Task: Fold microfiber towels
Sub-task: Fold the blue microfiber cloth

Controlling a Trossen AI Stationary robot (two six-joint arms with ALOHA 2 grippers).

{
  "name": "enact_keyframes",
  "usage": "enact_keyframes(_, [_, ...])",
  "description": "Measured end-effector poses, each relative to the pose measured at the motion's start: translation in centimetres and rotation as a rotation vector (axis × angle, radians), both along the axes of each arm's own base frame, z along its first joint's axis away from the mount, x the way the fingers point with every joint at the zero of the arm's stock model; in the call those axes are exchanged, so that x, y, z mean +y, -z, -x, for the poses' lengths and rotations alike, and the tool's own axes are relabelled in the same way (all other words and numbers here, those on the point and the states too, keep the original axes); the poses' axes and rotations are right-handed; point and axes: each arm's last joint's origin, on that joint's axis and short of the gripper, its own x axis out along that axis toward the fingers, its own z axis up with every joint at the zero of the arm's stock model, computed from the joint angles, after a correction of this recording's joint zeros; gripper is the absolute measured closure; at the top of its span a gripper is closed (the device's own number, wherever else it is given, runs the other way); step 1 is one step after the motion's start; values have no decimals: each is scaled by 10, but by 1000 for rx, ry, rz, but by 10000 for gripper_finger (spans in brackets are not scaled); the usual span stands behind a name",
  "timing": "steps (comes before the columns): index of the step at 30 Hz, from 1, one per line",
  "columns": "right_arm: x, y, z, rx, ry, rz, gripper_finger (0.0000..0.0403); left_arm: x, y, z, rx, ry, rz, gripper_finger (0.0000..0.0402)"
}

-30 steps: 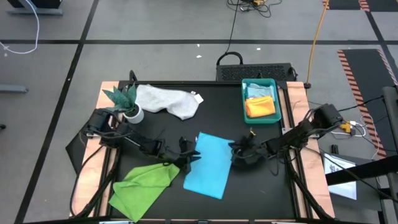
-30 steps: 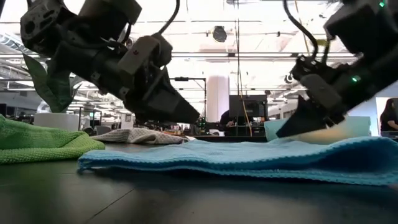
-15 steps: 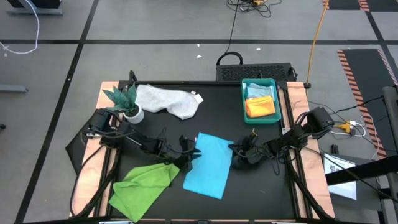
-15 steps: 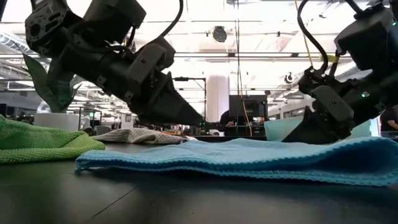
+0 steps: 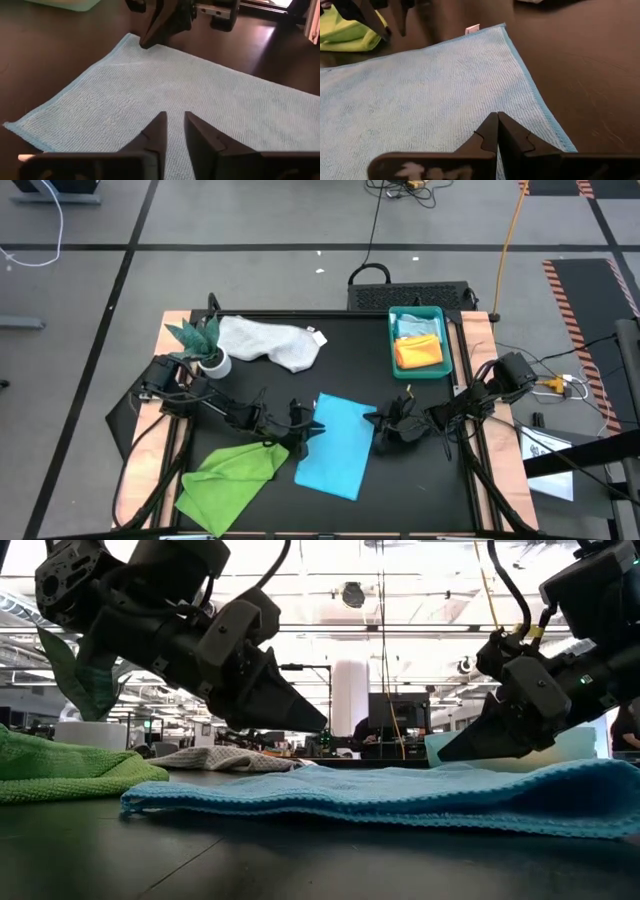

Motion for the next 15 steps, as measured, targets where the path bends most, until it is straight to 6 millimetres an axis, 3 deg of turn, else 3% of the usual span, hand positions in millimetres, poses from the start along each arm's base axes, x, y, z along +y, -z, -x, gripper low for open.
enact_keyframes(5, [0,0,0,0,0,0,403,-2,-2,0,-24,14,-8,395])
enact_keyframes(15, [0,0,0,0,0,0,403,-4,-3,0,-29,19,-10,393])
